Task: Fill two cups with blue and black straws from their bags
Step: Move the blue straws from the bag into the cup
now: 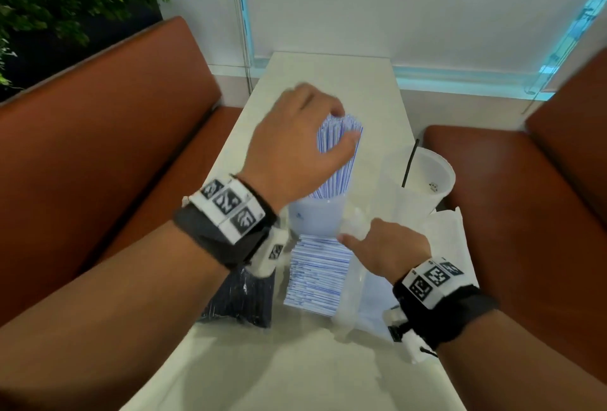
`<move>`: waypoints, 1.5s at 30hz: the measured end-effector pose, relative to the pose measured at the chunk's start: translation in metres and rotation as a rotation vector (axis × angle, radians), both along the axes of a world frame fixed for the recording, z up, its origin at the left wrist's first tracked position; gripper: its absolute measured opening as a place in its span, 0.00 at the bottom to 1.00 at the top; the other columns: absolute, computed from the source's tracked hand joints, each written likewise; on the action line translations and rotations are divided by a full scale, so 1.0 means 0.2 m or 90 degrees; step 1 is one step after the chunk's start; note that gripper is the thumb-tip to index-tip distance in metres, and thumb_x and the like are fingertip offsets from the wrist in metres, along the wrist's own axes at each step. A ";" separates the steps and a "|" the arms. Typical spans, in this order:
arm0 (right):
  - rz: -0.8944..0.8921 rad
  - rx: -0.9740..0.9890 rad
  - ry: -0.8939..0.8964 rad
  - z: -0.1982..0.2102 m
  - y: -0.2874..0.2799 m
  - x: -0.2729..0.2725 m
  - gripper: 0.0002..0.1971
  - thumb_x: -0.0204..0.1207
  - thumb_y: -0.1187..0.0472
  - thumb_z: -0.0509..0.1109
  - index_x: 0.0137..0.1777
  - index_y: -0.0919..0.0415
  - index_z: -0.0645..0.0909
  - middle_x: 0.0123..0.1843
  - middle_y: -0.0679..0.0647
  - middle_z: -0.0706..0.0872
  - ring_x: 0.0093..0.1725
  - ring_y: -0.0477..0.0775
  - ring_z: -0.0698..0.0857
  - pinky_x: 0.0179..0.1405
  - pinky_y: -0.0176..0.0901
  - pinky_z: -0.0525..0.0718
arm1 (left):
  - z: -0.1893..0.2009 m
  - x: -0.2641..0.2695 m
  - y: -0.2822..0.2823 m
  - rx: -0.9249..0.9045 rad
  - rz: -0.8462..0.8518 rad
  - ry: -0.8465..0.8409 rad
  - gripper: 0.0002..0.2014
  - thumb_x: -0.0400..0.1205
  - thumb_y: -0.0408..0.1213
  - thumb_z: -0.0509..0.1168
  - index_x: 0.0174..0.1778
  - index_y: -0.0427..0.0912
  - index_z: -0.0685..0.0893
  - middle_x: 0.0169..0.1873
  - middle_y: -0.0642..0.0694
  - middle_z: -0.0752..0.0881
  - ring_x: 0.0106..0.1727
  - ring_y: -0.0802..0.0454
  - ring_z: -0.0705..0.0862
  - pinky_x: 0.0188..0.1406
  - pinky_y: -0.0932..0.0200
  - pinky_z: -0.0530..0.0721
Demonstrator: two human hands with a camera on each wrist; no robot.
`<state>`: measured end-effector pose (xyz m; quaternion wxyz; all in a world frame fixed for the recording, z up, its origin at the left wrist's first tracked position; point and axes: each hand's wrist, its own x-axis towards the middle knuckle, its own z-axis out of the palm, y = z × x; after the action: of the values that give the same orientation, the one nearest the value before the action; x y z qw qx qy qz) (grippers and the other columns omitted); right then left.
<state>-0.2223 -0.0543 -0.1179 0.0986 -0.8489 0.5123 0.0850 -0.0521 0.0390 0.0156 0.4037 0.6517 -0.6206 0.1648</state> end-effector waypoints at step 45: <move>-0.051 0.103 -0.185 -0.05 0.03 -0.10 0.22 0.83 0.34 0.57 0.58 0.52 0.75 0.47 0.46 0.82 0.45 0.52 0.82 0.47 0.49 0.77 | -0.65 0.40 0.38 0.615 0.088 -0.238 0.05 0.82 0.43 0.61 0.53 0.53 0.74 0.43 0.52 0.84 0.42 0.47 0.85 0.34 0.53 0.78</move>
<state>-0.2418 -0.0492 -0.1272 0.2427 -0.8205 0.5176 -0.0018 0.0273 0.1158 -0.1141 -0.0722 0.7626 -0.6428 -0.0002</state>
